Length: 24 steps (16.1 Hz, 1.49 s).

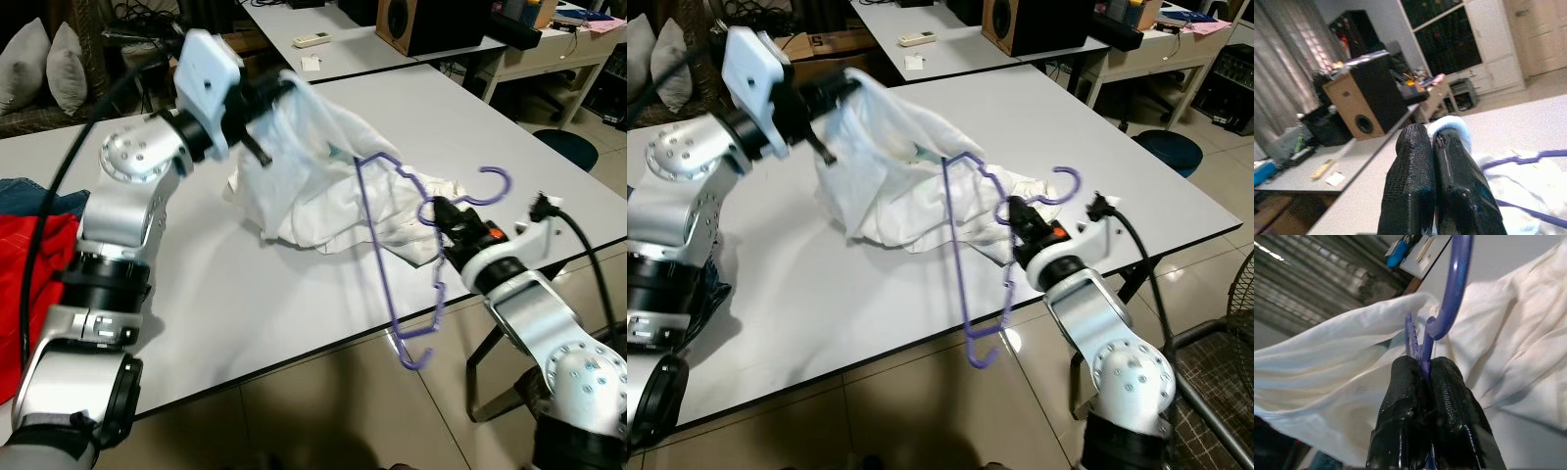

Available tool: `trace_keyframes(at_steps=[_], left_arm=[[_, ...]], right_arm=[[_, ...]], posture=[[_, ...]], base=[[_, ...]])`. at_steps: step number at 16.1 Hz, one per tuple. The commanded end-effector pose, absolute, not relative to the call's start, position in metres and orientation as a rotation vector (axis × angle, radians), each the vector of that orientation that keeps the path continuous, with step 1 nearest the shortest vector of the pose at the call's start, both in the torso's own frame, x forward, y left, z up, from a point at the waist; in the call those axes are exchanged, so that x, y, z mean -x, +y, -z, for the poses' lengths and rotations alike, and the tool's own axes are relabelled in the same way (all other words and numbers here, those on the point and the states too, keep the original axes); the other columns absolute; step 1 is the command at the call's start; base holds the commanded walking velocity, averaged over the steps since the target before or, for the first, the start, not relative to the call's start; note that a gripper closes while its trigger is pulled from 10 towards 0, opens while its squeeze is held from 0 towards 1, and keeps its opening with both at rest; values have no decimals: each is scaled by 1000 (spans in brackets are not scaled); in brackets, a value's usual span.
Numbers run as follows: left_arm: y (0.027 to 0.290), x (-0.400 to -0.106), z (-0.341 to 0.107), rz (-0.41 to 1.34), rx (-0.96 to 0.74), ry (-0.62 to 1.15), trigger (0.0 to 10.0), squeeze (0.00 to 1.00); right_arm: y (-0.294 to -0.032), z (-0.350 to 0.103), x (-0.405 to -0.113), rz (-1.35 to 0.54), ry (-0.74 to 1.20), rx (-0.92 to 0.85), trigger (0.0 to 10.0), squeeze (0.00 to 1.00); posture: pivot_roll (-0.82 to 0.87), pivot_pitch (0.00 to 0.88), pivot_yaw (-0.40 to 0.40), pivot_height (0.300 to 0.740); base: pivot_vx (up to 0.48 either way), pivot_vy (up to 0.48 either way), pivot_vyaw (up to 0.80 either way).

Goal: Hang hanger

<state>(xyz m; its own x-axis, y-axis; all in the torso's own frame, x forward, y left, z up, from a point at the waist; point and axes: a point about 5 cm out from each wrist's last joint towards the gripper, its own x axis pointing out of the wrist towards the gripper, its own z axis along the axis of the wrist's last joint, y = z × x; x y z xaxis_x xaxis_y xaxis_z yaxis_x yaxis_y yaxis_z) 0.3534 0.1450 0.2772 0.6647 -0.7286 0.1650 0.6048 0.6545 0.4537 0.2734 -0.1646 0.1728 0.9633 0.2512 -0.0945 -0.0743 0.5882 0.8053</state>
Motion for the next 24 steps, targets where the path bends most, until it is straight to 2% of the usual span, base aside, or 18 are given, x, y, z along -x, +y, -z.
trace_keyframes(at_steps=[1,3,4,7,11,13,15,17,22,24], left_arm=[[141,-347,-281,840,-387,-368,0,0],[135,-340,-273,932,-417,-331,0,0],[135,-341,-267,925,-458,-307,0,0],[138,-349,-271,826,-471,-318,0,0],[151,-359,-296,650,-429,-437,0,0],[152,-357,-303,654,-405,-484,0,0],[148,-353,-304,713,-396,-509,0,0],[132,-341,-288,909,-415,-465,0,0],[117,-328,-278,1060,-411,-450,0,0],[119,-329,-277,1044,-425,-446,0,0]], right_arm=[[-161,-173,-276,-234,221,-965,10000,0],[-153,-173,-280,-302,231,-1016,10000,0],[-147,-181,-279,-379,211,-1056,10000,0],[-142,-178,-274,-426,259,-1009,10000,0],[-140,-162,-255,-522,383,-710,10000,0],[-147,-160,-255,-504,383,-698,10000,0],[-154,-158,-255,-499,379,-706,10000,0],[-159,-157,-256,-544,357,-716,10000,0],[-163,-163,-263,-543,281,-820,10000,0],[-163,-164,-263,-540,268,-839,10000,0]], posture=[[-45,0,31,740],[-36,0,26,740],[-37,0,25,740],[-36,0,23,740],[-46,0,30,740],[-47,0,29,740],[-47,0,28,740],[-42,0,20,740],[-37,0,10,740],[-37,0,8,740]], base=[[0,0,0],[0,0,0],[0,0,0],[0,0,0],[0,0,0],[0,0,0],[0,0,0],[0,0,0],[0,0,0],[0,0,0]])
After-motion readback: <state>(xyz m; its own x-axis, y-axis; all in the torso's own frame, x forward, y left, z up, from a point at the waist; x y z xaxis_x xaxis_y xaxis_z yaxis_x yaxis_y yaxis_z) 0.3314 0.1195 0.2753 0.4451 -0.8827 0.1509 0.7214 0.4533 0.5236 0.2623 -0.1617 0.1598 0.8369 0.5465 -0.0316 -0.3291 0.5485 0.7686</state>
